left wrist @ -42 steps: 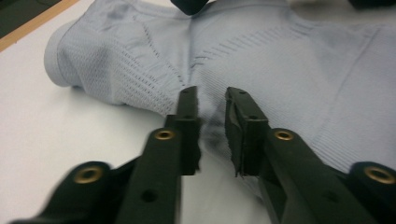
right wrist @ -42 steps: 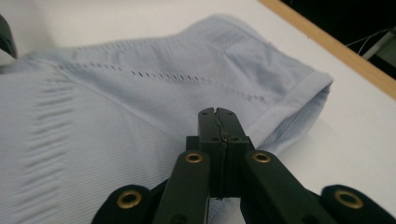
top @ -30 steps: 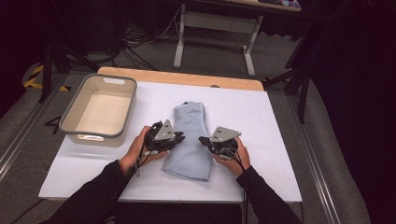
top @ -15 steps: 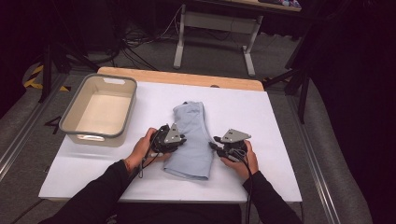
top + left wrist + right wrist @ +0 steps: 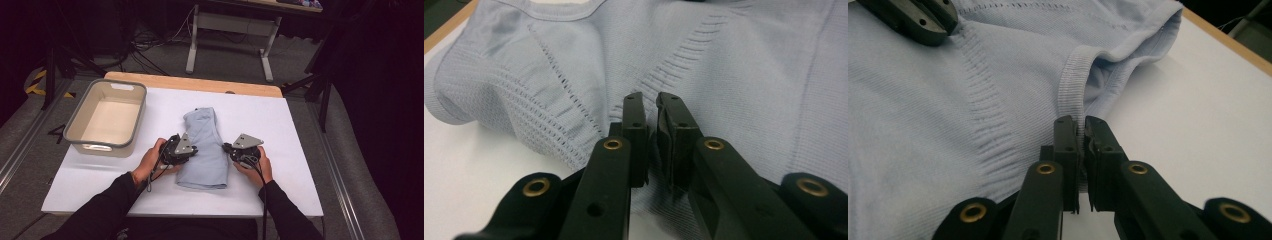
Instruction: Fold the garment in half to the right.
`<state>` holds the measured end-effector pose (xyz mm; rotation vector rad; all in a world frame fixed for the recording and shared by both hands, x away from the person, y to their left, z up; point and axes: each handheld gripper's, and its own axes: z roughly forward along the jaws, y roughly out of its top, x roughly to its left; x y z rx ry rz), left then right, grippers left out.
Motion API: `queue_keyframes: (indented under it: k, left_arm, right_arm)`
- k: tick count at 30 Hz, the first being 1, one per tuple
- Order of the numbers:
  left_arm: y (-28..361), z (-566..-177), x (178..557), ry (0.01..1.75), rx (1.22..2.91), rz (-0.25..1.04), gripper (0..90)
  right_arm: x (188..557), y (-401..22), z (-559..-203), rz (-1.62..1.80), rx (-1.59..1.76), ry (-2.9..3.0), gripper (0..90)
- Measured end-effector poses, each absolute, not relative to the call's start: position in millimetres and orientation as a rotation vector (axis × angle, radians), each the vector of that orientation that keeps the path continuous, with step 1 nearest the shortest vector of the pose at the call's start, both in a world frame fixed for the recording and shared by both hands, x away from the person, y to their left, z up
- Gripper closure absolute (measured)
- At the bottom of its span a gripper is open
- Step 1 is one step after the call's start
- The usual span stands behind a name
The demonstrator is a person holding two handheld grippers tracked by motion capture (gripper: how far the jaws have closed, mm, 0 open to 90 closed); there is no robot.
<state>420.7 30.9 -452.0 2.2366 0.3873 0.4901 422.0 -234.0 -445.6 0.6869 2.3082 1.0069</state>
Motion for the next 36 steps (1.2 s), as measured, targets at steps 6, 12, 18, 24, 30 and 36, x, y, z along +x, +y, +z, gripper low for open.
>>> queue_keyframes:
  k: [6, 12, 18, 24, 30, 36]
  left_arm:
    - [34.7, -444.7, 418.7, 0.397, 2.155, 0.533, 86.7]
    - [38.6, -435.6, 418.1, 0.401, 2.089, 0.533, 89.5]
    - [33.6, -442.0, 419.8, 0.371, 2.154, 0.480, 89.7]
    - [30.9, -452.7, 420.4, 0.358, 2.210, 0.424, 89.8]
    - [29.1, -457.0, 419.2, 0.352, 2.240, 0.412, 89.9]
    - [36.5, -444.7, 415.2, 0.343, 2.179, 0.448, 89.1]
  right_arm:
    - [424.8, -227.8, -440.9, 0.981, 0.652, 2.280, 84.6]
    - [421.5, -227.0, -433.3, 1.037, 0.649, 2.246, 79.8]
    - [414.0, -224.4, -428.2, 1.127, 0.609, 2.261, 86.7]
    - [416.9, -217.3, -444.6, 1.074, 0.580, 2.372, 90.0]
    - [419.7, -220.5, -451.4, 1.054, 0.606, 2.409, 90.0]
    - [419.9, -222.6, -443.7, 1.088, 0.605, 2.392, 89.4]
